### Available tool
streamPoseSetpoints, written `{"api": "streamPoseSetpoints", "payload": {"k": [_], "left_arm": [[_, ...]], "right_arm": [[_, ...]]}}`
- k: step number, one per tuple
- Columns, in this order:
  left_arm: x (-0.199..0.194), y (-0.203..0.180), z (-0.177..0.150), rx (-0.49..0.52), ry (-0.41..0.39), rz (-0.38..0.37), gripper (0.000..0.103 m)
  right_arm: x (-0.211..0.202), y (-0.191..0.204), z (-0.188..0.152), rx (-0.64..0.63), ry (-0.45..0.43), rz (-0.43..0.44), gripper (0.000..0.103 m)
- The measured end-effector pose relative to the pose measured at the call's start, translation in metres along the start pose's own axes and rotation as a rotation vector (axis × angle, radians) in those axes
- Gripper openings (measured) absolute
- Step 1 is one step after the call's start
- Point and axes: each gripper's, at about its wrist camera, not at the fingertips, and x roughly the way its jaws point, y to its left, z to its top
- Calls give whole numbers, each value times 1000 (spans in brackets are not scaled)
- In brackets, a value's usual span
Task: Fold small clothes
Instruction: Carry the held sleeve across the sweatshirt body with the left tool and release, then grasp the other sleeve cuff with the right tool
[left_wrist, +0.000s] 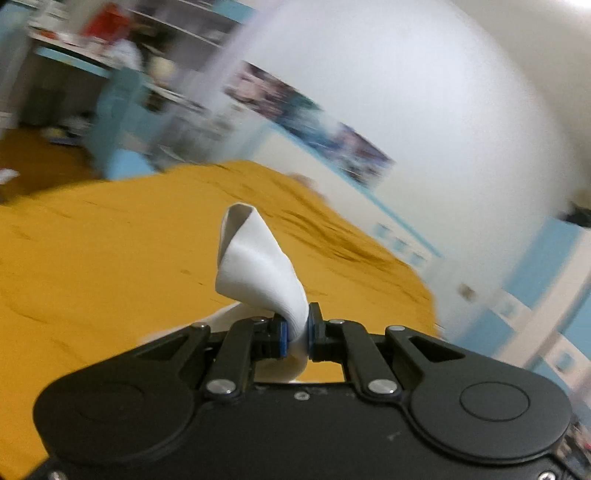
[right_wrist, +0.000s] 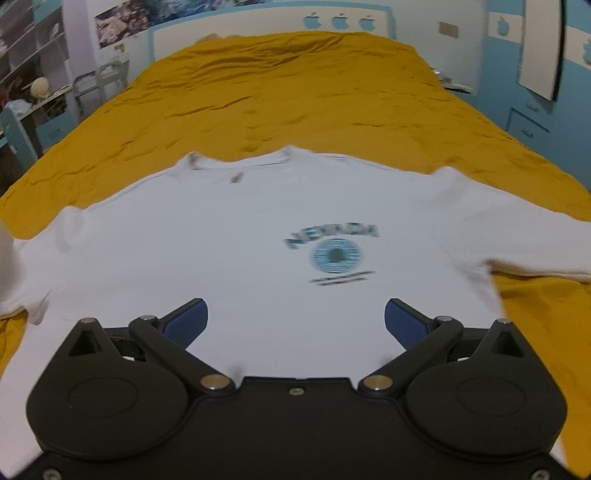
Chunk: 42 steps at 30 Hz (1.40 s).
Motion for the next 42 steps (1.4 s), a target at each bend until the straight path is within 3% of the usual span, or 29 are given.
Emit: {"api": "streamPoseSetpoints", "payload": {"k": [5,9,15,17,18,19,20,22,24,25,27,32,37,40,42], "left_arm": [[57,-70,-58,46,121,-133,7],[101,-97,-114,17,232,-193,7],[163,-128,-205,60,386,-199,8],[180,-134,-233,116,468,-185,27],[185,-137,-245,130,506,-185,50],[187,-139,-255,135,530,-185,57],[189,-141,-259,139,546,-206,57],[185,-145,-254,140,537,-268,57],[169,-146,-236,188,476,-270,59],[160,-143,-223,228,433,-256,66],[136,-128,-198,267,374,-212,73],[111,-70,-148,330,291,-18,73],[111,10,-119,232,283,133,73],[116,51,-112,148,293,184,73],[107,61,-121,107,305,201,73]], "right_arm": [[-12,-48,-3,55,-4,-36,103],[-18,-79,-10,74,1,-66,103],[-18,-112,-18,88,20,-103,103],[-16,-120,-21,98,27,-111,103],[-16,-124,-22,103,32,-116,103],[-16,-126,-23,106,35,-118,103],[-16,-128,-24,111,37,-120,103],[-16,-130,-26,120,34,-119,103],[-13,-129,-24,131,25,-97,103],[-11,-128,-23,135,22,-67,103],[-4,-123,-16,141,13,-4,102],[22,-101,7,136,-23,91,97],[67,-91,13,162,61,131,84],[87,-86,9,181,127,134,82],[89,-80,6,163,105,118,67]]}}
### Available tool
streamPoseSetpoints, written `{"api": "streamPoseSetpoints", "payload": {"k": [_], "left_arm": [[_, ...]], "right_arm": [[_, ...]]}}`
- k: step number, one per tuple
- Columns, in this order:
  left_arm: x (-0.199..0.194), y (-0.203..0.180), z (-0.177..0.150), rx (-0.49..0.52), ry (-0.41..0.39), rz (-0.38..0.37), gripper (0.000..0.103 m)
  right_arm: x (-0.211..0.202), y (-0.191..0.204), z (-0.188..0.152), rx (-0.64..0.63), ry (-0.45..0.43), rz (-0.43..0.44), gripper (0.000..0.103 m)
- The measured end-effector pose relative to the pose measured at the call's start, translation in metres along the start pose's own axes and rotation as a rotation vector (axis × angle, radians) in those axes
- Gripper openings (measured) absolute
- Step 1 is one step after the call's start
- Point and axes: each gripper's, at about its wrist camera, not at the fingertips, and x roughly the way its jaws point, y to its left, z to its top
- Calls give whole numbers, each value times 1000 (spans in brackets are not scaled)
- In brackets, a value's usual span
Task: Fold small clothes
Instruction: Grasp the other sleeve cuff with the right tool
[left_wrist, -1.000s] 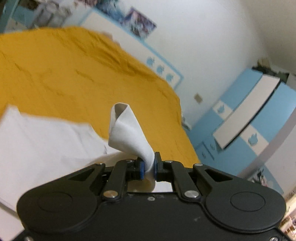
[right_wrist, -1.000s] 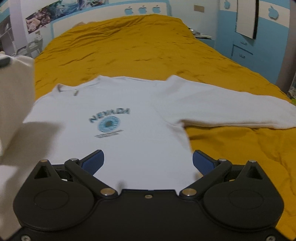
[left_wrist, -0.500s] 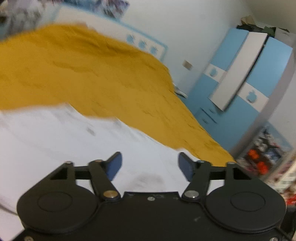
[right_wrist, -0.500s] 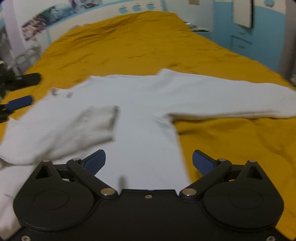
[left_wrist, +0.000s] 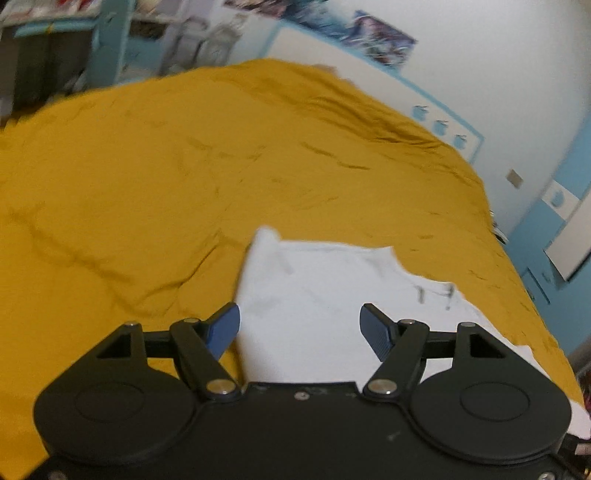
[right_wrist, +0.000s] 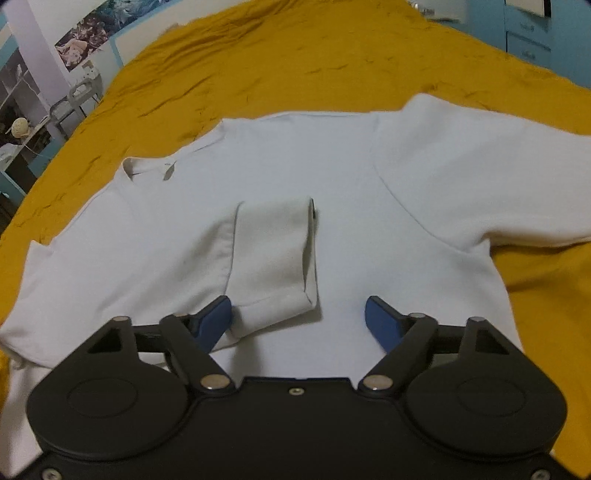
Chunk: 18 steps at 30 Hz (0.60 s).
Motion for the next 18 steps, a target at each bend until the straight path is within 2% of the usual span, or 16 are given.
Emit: {"api": "streamPoseSetpoints", "payload": {"k": [2,4,12,14,16,18], "left_arm": [[7,2,-5,-24,22,11,73],[14,-4,-3,-22,39,9,73],[26,-15,-12,4,72,-8,74],[23,-16,-13,8,79,-14,77],[17,-16,-16,12,88,-5,78],[21,-16,-18,19,105,-7,78]], "right_arm": [[-1,4,0,-24,-6,16,19],[-3,6,2,-23,-10,40,11],[-48,-7,14,-18,-154,92,8],[-56,-15,16,-31,-178,67,8],[-54,-23,14,-26,-175,12,8],[-44,-37,7,15,-130,13,8]]}}
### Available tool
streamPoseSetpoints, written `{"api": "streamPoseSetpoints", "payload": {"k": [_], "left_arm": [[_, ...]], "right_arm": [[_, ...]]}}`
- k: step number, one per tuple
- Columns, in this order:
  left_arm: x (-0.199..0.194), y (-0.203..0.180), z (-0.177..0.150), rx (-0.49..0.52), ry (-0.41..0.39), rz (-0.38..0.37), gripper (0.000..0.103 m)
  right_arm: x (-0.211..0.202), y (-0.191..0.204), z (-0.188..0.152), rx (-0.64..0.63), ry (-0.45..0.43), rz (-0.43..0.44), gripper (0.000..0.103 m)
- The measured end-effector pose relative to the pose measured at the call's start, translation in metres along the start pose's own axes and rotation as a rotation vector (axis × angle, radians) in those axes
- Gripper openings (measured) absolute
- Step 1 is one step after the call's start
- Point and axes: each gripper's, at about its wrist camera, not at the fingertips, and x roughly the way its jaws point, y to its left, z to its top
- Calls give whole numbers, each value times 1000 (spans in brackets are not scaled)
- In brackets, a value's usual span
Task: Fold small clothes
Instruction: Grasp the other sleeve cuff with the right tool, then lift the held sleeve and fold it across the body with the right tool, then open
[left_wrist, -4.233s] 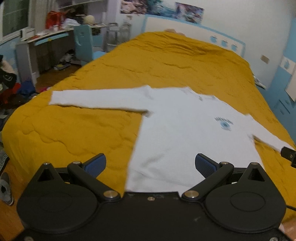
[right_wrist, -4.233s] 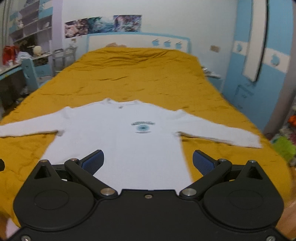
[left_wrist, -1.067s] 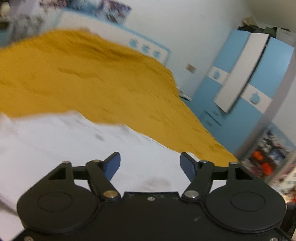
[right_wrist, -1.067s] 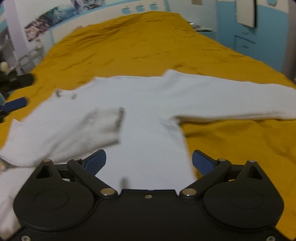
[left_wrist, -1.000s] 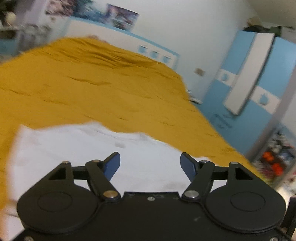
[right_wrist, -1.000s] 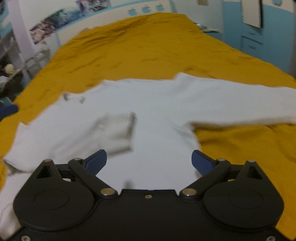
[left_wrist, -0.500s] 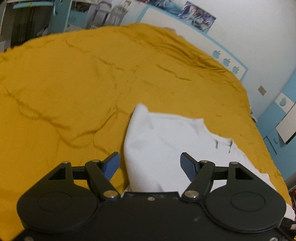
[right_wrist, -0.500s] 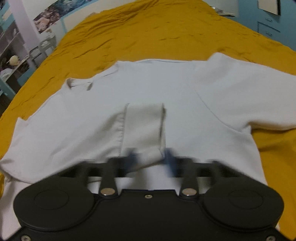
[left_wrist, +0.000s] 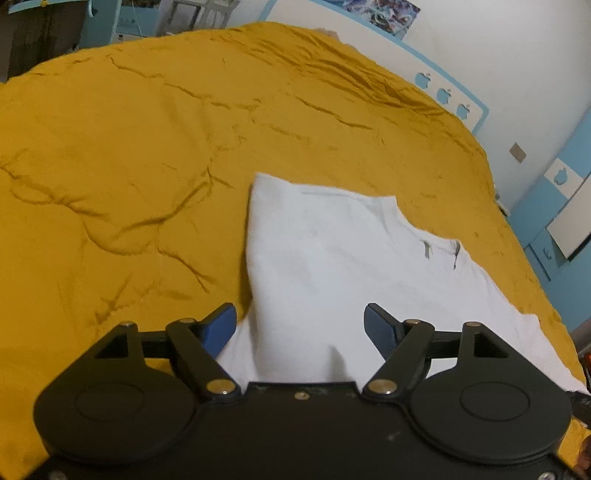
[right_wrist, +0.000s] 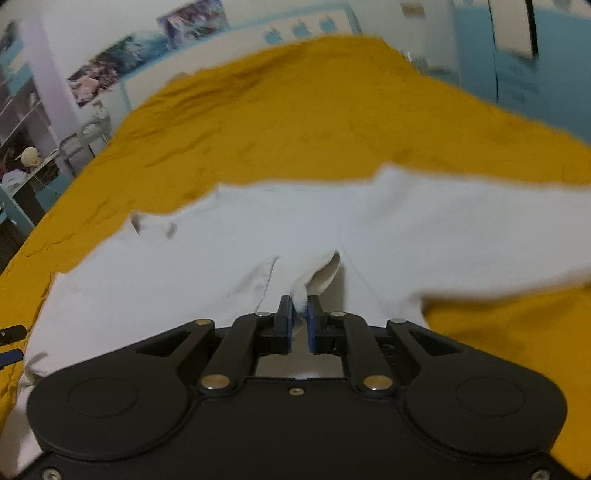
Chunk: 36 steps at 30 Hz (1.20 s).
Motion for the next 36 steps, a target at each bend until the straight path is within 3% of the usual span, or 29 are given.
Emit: {"api": "streamPoseSetpoints", "payload": {"k": [4,7,11,16,21,24,28,30,33,36], "left_arm": [[6,-2,-4,17,41,27,78],[-4,-5,-4,37,14,22,78],[-8,-5,-3,52,9,5,82],[-6,-7,-8,24,1,-8,82],[-3,-26,-14,96,15,-77,82],[13,-32,-20,145,81,-33,83],[30,-32,-28,195,128,32,82],[25,-38,-26,197,122,41,83],[8,-47,-19,159,99,-12,83],[-12,-64,-15,177,56,-43,89]], "right_arm": [[20,-11,-18,40,40,-57,6],[7,-10,-15,80,-22,-55,5],[-19,-2,-4,38,-148,-103,6],[13,-12,-7,-11,-12,-115,8],[10,-18,-16,-24,9,-123,21],[-3,-25,-11,5,-1,-105,22],[-43,-59,-2,104,-51,-94,42],[-62,-81,4,141,-86,-124,43],[-91,-122,13,171,-131,-207,44],[-118,-171,18,265,-182,-271,51]]}}
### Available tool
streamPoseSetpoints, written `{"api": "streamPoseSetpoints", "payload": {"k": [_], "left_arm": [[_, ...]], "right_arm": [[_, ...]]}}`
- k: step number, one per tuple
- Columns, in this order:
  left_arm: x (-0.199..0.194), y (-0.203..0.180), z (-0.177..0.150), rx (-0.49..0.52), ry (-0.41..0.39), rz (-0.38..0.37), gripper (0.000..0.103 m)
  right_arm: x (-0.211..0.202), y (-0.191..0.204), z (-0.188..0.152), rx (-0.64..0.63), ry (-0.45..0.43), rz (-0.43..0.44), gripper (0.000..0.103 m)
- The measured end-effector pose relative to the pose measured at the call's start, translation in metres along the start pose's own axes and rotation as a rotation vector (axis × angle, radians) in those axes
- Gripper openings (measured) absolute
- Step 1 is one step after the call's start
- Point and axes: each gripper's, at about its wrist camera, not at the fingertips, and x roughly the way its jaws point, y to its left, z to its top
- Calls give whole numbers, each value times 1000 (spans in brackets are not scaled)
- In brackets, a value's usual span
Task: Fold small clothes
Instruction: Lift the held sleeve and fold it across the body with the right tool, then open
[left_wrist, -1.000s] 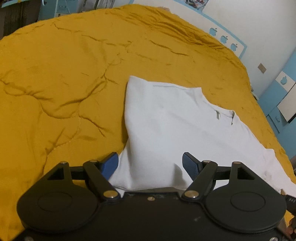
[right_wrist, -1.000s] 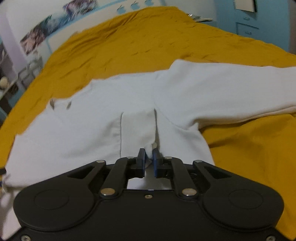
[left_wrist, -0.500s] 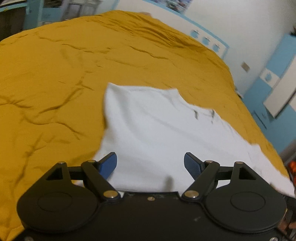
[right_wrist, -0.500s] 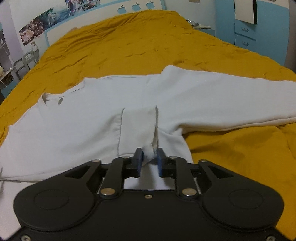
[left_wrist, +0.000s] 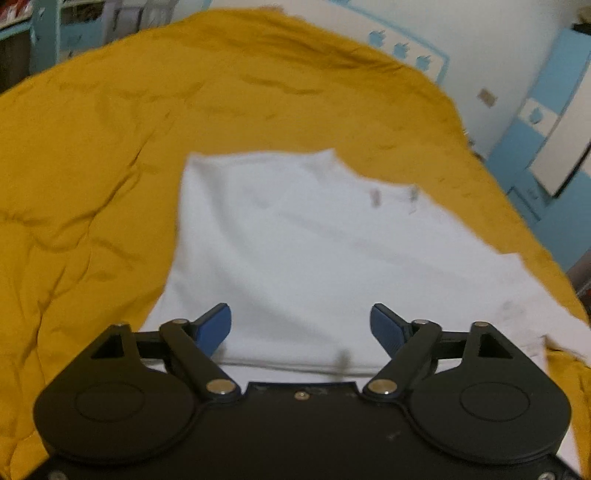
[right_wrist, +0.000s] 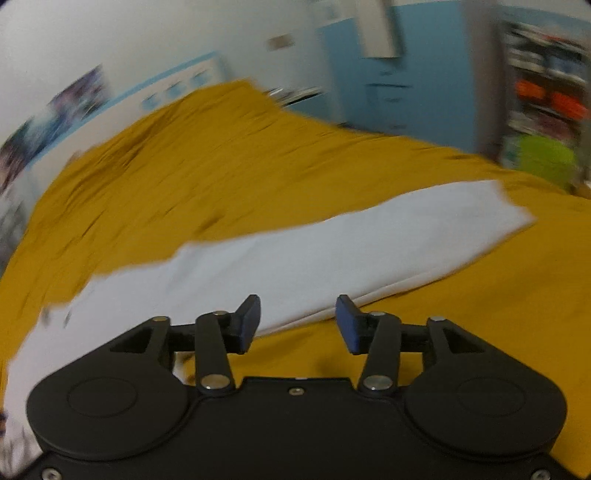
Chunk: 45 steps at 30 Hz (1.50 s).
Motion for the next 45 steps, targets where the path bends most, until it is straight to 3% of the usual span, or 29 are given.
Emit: {"api": "streamPoseSetpoints", "payload": {"k": [2,8,14,24,25,26,28,30,34,38,45], "left_arm": [[-8,-11,2,13,-21,-3,93],[-7,-22,-3,7,-13,-9,94],[8,-26,-14,8,26,22,94],[24,-18,-17,-22,48,62,94],[24,-17,-17,-26,48,65,94],[24,-16,-15,-29,47,65,94],[24,-14,-14,-35,46,64,94],[23,-14,-13,-37,42,59,94],[15,-14,-12,-28,29,57,94],[8,-5,-9,-43,25,50,94],[-9,13,-5,-94,18,44,94]], "right_arm": [[-1,-36,11,85,-29,-36,52],[21,-124,26,319,-45,-137,52],[58,-158,26,473,-30,-134,52],[95,-175,40,581,-113,-108,54],[96,-176,41,592,-115,-104,47],[96,-177,41,598,-118,-108,33],[95,-178,40,596,-115,-112,14],[92,-180,39,607,-116,-100,12],[77,-167,49,569,-155,-94,11],[55,-129,69,478,-199,-34,9],[10,6,96,305,-248,215,9]]}}
